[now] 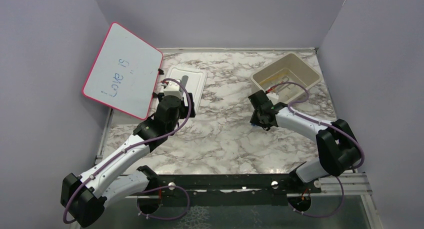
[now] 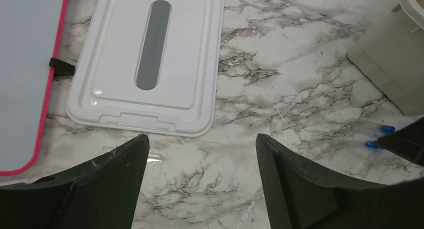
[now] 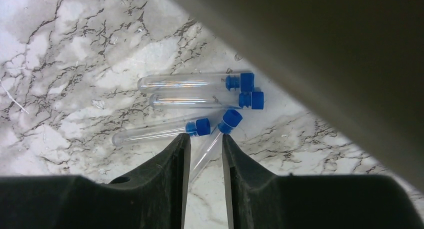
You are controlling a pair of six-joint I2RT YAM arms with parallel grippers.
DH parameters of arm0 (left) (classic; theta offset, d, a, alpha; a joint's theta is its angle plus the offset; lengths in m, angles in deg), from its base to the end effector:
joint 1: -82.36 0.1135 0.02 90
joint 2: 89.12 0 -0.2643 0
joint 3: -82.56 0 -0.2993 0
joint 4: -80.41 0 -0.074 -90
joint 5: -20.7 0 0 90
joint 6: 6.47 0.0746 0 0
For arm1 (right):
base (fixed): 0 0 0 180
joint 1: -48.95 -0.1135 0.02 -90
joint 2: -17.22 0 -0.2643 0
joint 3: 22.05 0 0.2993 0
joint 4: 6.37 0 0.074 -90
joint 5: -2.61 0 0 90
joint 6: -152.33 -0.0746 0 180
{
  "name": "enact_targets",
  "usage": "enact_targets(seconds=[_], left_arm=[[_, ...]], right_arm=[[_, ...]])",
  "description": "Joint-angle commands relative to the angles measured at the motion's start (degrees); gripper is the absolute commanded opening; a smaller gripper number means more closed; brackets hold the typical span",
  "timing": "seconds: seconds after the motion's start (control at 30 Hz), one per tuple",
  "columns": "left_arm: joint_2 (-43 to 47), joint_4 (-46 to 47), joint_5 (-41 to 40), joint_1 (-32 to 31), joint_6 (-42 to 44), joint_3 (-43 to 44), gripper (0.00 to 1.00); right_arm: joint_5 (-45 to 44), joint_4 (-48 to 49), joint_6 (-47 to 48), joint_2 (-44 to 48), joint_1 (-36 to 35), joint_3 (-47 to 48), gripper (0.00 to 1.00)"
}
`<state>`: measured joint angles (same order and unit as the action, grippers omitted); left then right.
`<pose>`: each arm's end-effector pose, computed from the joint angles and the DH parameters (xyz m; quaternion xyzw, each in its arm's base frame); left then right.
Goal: Organize the chemistry lab equipment
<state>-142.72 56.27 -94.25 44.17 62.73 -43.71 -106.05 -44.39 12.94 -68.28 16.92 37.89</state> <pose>0.2488 -0.1557 0.2693 0.0075 0.8273 -0.1041 0.5520 0.2955 0.1567 0.1183 0.1816 0.9441 0.0274 0.2739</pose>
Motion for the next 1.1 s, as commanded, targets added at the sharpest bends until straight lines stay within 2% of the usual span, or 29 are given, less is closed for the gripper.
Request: enact_targets(seconds=[0.0,0.17,0.4,1.07], left_arm=[[-0.2,0.8,0.6,0.4,-0.1,-0.5,0.81],[-0.3,0.9,0.7,0.5,-0.1,-0.4,0.81],[-0.4,0.9,0.9,0.5,-0.3,-0.6,0.81],[-0.4,0.9,1.4,0.6,-0.5,-0.7,0.81]], right_arm=[[0.7,-0.7,2.9,-0.4,-0.2,0.4,0.35],[-0.2,-1.4,5.5,1.9,-1.3,0.9,0.41],[-3.1,-3.0,4.1,1.3,-5.1,0.9,0.45],[-6.4,-3.0,-4.7,-4.0,-7.0,-2.6,0.39]])
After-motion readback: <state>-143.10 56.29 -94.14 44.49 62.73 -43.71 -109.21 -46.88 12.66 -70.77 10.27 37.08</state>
